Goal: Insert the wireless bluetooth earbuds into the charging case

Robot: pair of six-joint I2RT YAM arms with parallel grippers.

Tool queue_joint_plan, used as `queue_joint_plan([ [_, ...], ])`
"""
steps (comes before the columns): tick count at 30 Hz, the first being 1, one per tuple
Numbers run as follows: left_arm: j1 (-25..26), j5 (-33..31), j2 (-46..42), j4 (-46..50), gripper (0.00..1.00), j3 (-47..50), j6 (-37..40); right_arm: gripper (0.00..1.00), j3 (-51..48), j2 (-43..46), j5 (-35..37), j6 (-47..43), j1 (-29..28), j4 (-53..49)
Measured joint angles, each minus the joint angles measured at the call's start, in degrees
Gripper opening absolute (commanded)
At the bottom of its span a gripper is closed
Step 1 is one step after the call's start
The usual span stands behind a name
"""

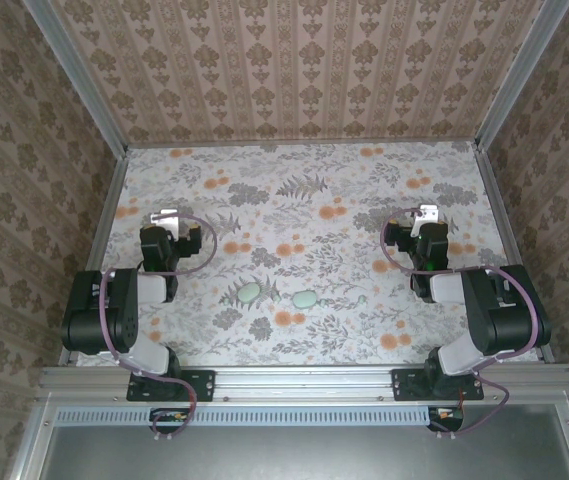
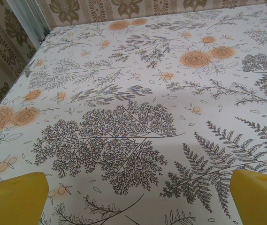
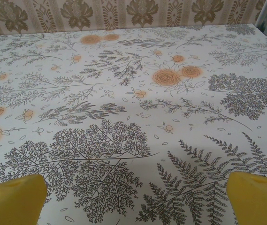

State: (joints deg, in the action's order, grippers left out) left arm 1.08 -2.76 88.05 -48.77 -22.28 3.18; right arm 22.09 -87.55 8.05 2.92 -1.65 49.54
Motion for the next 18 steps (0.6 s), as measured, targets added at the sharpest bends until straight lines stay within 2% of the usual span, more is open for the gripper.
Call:
queue_joint_plan([
  [13,0.02,0.26,-0.09,0.33,1.0,0.0,0.02,1.0,0.0,0.0,0.0,0.0,0.0,0.0],
  [18,0.81,-0.9,-5.11,6.03,1.0,-0.24,-0.17,1.0,1.62,1.88,-1.55,-0.7,-0.15,-5.46],
])
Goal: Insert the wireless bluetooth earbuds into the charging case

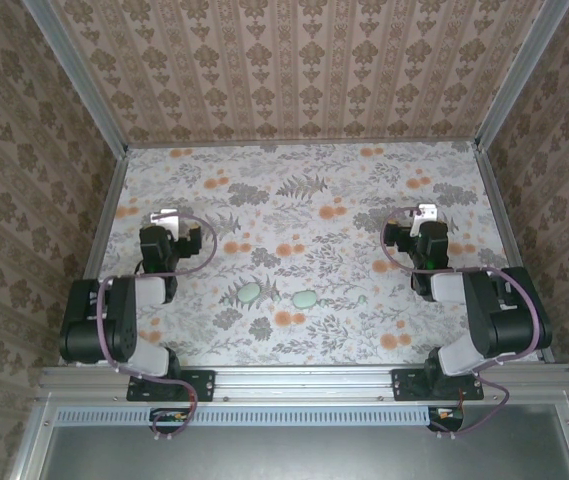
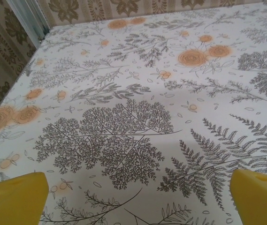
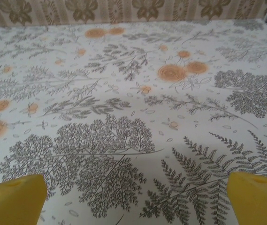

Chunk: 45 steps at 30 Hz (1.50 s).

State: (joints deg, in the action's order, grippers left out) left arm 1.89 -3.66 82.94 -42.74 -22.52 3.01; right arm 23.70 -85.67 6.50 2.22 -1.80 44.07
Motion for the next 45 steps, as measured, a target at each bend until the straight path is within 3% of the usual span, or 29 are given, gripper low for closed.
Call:
queue_joint_plan([
  [5,0.76,-2.14,-10.45,12.37,1.0,-3.85,-3.93,1.0,12.92,5.35,-1.07,2.86,-0.85,-22.29],
  [10,1.16,-2.82,-18.64,31.47,1.0,-11.41,-9.75,1.0,20.85,10.08,-1.68,6.97,-4.76,-35.76],
  [12,1.18,-2.82,-21.11,39.34,1.0,-14.75,-12.26,1.0,20.9,11.76,-1.46,7.93,-9.01,-39.93],
  [18,0.63,2.36,-28.02,58.95,1.0,-19.32,-17.94,1.0,25.27,9.84,-1.16,11.19,-29.42,-51.63],
  [22,0.63,6.99,-30.86,68.72,1.0,-19.12,-21.14,1.0,34.73,0.44,-1.18,13.77,-42.18,-56.89],
  [28,0.26,10.62,-35.28,75.87,1.0,-16.39,-24.65,1.0,49.29,-16.04,-1.01,15.67,-54.21,-64.26],
  [34,0.26,12.07,-37.07,78.6,1.0,-13.42,-26.71,1.0,60.13,-27.21,-1.25,16.02,-56.72,-71.97],
  [45,-0.5,12.59,-37.24,79.17,1.0,-13.09,-27.5,1.0,67.78,-33.2,-1.2,16.04,-57.86,-78.66],
])
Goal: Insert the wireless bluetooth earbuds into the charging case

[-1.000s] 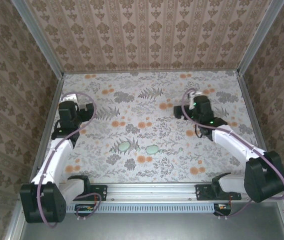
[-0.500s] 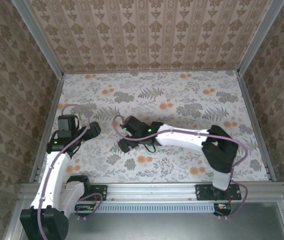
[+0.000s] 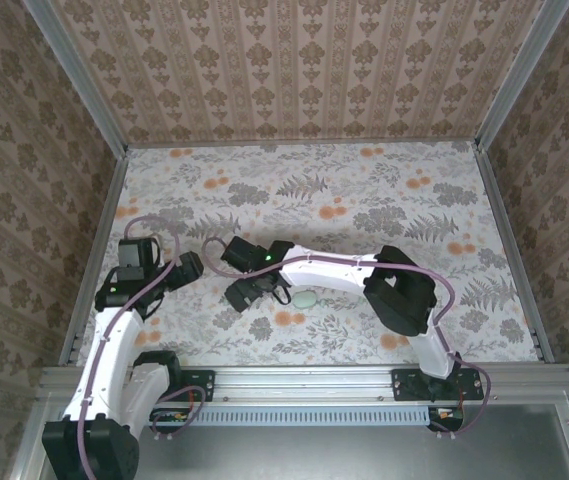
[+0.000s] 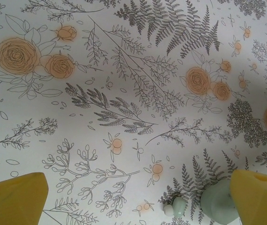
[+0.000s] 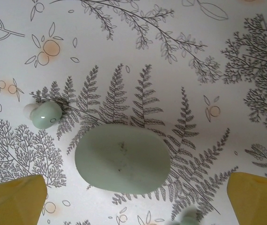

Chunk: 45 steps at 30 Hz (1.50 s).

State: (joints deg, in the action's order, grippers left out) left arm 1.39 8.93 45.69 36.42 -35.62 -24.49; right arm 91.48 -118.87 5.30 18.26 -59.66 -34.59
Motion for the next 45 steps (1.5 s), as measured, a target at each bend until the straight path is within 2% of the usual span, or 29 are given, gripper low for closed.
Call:
queue_joint_plan([
  [14,-1.11,0.42,0.7,-0.48,1.0,0.02,0.02,0.95,7.93,-7.96,0.28,-0.55,-0.5,-4.68],
  [26,-1.49,1.16,4.59,-1.79,1.0,-0.02,0.02,0.7,8.94,-9.99,0.42,-1.49,0.48,-5.6],
  [32,-1.51,2.58,6.93,-3.67,1.0,-0.2,0.17,0.65,8.94,-9.99,0.2,-1.51,2.49,-6.01],
  [35,-1.53,4.39,8.61,-5.09,0.98,-0.46,0.76,0.64,8.44,-9.57,0.2,-1.44,4.7,-5.97],
  [40,-1.07,8.92,12.37,-9.03,0.96,-0.7,1.79,0.63,5.42,-7.08,0.28,-0.22,12.57,-6.54],
  [45,3.74,11.5,15.63,-14.27,0.96,-1.49,2.97,0.63,2.97,-4.07,0.52,1.09,20.96,-7.69],
])
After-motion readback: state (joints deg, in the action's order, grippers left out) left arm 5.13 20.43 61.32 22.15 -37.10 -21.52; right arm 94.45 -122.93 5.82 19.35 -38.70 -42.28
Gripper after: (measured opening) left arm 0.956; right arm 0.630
